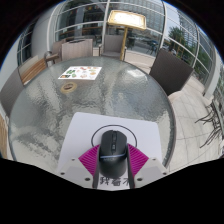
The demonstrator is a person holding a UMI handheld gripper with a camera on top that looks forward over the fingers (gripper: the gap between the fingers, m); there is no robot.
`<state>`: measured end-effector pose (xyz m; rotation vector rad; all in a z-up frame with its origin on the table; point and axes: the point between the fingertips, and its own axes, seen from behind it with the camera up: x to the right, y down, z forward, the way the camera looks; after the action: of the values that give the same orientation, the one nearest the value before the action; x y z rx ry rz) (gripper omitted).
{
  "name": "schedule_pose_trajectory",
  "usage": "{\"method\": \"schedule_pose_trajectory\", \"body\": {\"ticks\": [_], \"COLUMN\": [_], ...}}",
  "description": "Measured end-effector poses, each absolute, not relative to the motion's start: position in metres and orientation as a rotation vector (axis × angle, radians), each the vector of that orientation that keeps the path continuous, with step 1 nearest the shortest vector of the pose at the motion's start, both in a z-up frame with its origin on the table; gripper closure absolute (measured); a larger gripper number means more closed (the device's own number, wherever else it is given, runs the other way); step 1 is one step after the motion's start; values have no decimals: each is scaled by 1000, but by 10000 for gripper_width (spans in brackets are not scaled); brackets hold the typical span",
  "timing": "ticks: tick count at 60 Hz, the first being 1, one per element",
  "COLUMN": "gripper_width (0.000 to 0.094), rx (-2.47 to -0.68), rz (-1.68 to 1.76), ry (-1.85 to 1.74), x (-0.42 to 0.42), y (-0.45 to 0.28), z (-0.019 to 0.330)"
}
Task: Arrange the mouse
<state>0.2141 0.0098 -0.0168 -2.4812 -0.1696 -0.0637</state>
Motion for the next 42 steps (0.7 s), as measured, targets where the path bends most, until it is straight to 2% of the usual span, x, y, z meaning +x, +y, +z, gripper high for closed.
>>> {"method": "schedule_pose_trajectory", "body": {"ticks": [7, 12, 15, 27, 42], "gripper_width": [414, 185, 92, 92, 86], "rx": [-2489, -2508, -2520, -2445, -2326], "rz": [-43, -107, -119, -90, 43], "ry": [-131, -124, -132, -96, -54], "x": [216, 228, 228, 197, 109], "y": [4, 6, 5, -3, -45], "z": [-17, -14, -7, 60, 146]}}
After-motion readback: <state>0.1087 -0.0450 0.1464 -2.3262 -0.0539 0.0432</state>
